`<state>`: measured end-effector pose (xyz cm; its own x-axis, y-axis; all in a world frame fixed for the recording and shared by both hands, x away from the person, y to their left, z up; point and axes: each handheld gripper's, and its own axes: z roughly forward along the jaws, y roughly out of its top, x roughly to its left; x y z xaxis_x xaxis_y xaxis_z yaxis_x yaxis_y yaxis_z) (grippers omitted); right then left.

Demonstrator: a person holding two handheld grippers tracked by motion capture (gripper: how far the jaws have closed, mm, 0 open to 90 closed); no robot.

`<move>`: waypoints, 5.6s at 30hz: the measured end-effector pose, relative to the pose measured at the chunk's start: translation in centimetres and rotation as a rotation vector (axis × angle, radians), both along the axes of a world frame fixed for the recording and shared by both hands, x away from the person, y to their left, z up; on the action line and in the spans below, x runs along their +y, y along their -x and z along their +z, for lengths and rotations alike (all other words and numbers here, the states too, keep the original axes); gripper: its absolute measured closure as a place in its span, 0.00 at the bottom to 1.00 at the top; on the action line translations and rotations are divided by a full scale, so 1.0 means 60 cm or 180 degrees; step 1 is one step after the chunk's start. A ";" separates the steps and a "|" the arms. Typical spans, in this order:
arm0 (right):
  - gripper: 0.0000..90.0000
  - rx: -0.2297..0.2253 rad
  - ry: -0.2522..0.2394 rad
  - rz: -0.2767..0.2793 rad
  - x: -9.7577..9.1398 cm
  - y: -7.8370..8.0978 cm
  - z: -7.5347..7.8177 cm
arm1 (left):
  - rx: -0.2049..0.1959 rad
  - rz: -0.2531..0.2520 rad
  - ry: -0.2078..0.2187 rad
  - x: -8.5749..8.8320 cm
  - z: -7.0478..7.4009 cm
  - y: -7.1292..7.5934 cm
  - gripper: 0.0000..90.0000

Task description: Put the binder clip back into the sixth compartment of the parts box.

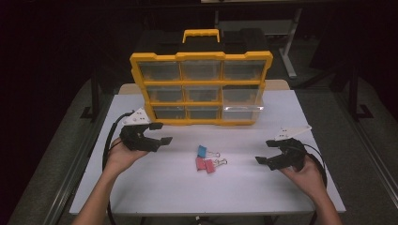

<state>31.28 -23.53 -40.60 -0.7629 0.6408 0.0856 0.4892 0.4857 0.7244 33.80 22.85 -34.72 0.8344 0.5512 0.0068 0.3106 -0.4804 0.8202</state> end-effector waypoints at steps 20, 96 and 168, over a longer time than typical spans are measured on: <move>0.23 -0.0007 0.0127 0.0479 0.044 -0.009 0.028 | -0.0016 0.0235 -0.0011 0.035 -0.042 0.031 0.32; 0.46 -0.0072 0.0853 0.1886 0.284 -0.048 -0.040 | -0.0001 0.0292 0.0147 0.033 -0.082 0.051 0.29; 0.54 0.0122 0.0700 0.1615 0.275 -0.075 -0.037 | -0.0024 0.0328 0.0235 0.042 -0.076 0.053 0.29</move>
<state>35.78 -7.02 -42.81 -0.9796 0.1996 0.0248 0.1784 0.8052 0.5655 30.64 25.39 -39.29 0.7734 0.6332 -0.0308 0.3489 -0.3845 0.8546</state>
